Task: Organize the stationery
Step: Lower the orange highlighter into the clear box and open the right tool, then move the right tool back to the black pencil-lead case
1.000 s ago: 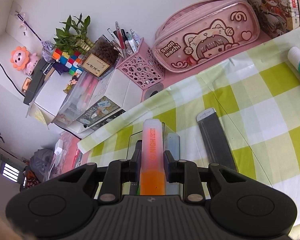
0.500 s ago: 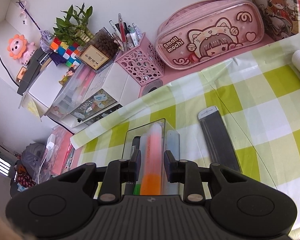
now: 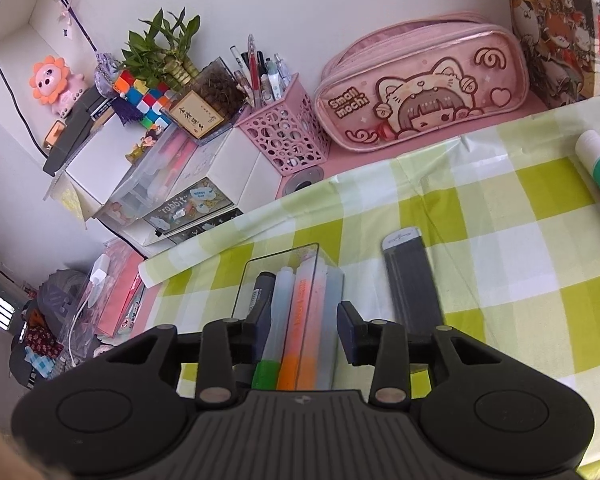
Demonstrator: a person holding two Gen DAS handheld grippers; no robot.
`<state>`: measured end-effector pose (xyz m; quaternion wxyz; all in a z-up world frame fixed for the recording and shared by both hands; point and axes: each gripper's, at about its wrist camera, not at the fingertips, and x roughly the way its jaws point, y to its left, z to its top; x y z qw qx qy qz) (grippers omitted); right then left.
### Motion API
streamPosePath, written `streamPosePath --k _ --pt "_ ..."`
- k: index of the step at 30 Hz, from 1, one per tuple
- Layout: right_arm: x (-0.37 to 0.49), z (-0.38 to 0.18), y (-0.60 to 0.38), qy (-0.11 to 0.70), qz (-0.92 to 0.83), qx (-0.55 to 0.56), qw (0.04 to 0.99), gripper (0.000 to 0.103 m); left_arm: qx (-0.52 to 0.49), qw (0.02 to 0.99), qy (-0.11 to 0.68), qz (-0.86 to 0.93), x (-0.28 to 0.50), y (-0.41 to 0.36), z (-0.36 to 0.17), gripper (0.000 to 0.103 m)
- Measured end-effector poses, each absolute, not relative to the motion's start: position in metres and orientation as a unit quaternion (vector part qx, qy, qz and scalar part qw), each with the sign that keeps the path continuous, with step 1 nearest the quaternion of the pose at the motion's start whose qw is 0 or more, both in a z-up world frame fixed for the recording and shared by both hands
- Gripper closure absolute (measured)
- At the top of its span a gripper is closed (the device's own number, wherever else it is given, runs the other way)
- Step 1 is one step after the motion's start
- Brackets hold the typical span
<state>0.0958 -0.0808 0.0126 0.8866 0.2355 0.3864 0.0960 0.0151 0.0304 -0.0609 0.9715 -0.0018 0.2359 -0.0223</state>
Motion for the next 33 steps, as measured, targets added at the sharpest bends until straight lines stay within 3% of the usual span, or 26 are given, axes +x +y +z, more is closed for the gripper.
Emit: streamPosePath --k 8,26,28,33 --pt "0.072 0.013 -0.110 0.354 0.067 0.199 0.911 0.020 -0.001 0.972 0.236 -0.022 0.015 0.030 -0.061 0.030" --pt "0.065 -0.033 -0.073 0.336 0.088 -0.001 0.938 0.019 -0.001 0.971 0.237 -0.021 0.015 0.030 -0.061 0.030" --pt "0.064 -0.034 -0.071 0.333 0.085 -0.016 0.939 0.020 -0.001 0.971 0.237 -0.021 0.015 0.030 -0.061 0.030" --pt "0.061 -0.035 -0.067 0.327 0.071 -0.051 0.941 0.043 -0.001 0.971 0.237 -0.021 0.015 0.030 -0.061 0.030"
